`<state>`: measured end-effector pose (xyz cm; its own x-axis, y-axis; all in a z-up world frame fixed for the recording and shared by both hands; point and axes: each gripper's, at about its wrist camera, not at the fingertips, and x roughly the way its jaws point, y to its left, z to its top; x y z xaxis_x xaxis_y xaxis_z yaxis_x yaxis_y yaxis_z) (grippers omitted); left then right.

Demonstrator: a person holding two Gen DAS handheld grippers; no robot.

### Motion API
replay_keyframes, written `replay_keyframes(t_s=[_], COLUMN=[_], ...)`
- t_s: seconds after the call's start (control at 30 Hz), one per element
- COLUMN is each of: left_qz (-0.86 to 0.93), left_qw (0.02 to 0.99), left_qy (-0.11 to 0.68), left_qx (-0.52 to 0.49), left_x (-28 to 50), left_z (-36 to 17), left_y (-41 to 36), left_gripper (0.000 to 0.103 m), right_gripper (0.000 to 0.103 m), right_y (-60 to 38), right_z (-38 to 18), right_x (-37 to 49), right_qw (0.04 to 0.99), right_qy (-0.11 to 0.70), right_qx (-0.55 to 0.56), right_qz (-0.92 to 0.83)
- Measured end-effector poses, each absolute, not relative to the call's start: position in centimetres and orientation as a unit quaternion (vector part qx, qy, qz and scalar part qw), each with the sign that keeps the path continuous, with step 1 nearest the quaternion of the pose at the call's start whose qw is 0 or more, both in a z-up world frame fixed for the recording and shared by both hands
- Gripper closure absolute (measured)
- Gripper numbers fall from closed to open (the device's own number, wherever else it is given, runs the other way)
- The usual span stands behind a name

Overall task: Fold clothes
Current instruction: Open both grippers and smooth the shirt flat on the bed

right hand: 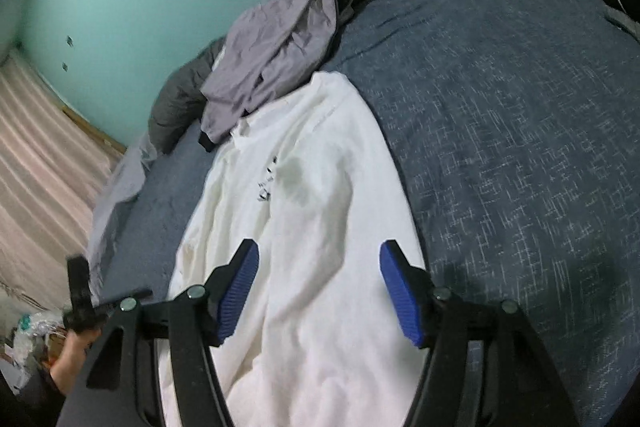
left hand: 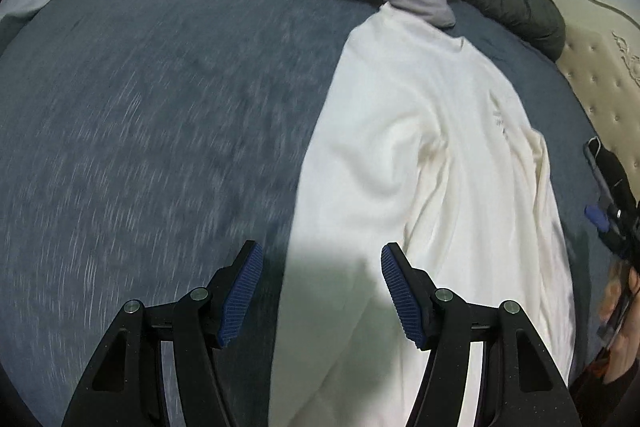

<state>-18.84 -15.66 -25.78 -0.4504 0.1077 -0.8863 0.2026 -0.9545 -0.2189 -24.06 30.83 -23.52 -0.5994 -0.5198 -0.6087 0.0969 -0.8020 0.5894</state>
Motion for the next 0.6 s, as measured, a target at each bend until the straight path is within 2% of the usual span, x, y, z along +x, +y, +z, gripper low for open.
replay_keyframes(t_s=[0.37,0.6], left_qz=[-0.819,-0.813], left_qw=[0.049,0.054], left_qy=[0.176,0.161], left_qx=[0.544,0.558], left_x=[-14.7,-13.6], left_z=[-27.8,-28.2], left_y=[-15.7,-15.5], left_gripper=[0.037,0.037], right_gripper=[0.039,0.039], right_y=[31.3,31.3], right_z=[-24.1,-23.8], right_x=[-24.2,-24.2], right_qw=[0.189,0.195], right_qy=[-0.296,-0.3], right_qx=[0.404,0.399], right_qz=[-0.844,-0.844])
